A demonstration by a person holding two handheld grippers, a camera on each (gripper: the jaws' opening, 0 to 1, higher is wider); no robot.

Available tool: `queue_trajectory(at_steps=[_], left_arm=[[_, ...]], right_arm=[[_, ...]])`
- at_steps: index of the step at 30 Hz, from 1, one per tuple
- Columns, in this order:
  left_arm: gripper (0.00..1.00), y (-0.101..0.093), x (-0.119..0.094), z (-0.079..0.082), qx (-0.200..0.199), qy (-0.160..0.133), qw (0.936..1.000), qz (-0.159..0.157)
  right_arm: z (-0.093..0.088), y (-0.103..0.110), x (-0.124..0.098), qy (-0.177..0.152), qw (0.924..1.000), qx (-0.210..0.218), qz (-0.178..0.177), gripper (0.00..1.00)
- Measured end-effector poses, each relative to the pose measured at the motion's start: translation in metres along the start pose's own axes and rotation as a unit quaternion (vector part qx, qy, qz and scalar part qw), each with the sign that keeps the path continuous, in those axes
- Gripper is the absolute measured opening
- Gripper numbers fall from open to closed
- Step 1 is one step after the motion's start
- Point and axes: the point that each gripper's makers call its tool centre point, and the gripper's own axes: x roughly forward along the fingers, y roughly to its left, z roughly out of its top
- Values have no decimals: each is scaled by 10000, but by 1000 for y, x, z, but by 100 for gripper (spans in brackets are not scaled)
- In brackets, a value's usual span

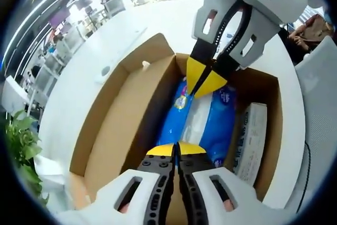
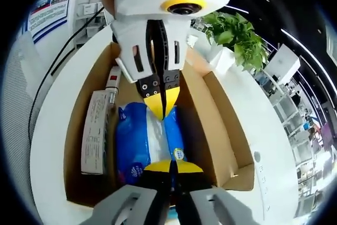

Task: Operate the shoe box by opening the lid, removing the specified soft item, and placing it in the target area until the item is outside and the box remains undamaged.

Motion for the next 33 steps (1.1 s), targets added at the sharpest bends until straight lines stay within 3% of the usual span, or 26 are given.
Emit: queue_trajectory(at_steps=[33], left_arm=[[0,5,-33,9,106,-83,9995,281]], right_arm=[[26,-5,-21,-291,9993,-77,-200,0]])
